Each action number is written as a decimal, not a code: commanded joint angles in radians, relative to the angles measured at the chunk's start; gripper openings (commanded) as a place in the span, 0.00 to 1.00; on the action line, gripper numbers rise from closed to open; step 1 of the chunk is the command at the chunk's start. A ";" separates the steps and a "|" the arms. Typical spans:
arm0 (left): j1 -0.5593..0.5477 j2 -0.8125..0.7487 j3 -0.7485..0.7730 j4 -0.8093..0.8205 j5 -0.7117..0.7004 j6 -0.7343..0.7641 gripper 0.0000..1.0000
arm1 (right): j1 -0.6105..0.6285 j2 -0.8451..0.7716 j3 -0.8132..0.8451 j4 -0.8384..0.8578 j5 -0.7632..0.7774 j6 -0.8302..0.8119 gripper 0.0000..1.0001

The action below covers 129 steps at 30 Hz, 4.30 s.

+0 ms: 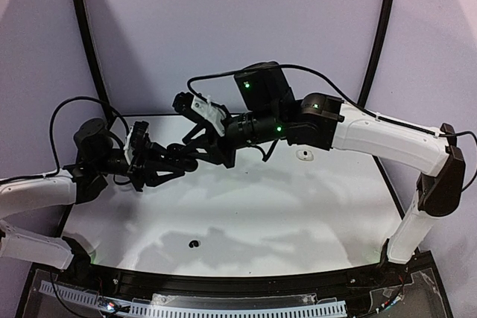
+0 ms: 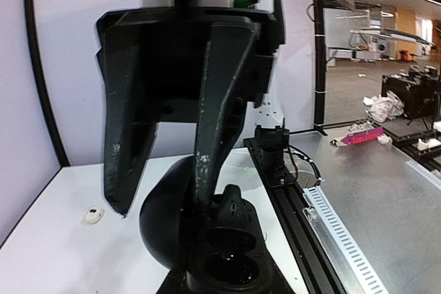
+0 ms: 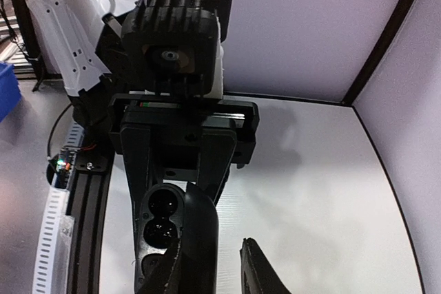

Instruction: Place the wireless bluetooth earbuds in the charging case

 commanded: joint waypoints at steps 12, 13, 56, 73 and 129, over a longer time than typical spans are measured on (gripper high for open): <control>0.000 -0.009 -0.017 0.015 0.050 0.009 0.01 | -0.057 -0.009 -0.022 0.037 -0.139 0.119 0.39; 0.000 -0.007 -0.018 0.011 0.040 0.003 0.01 | -0.057 -0.012 -0.023 0.045 -0.149 0.120 0.40; 0.098 -0.186 -0.098 0.019 -0.260 -0.307 0.01 | -0.137 0.030 -0.326 0.110 0.120 0.588 0.53; 0.187 -0.272 -0.127 0.016 -0.339 -0.381 0.01 | 0.062 0.375 -0.153 0.073 0.147 0.561 0.48; 0.187 -0.243 -0.126 0.015 -0.301 -0.332 0.01 | 0.144 0.419 -0.198 0.034 0.032 0.514 0.09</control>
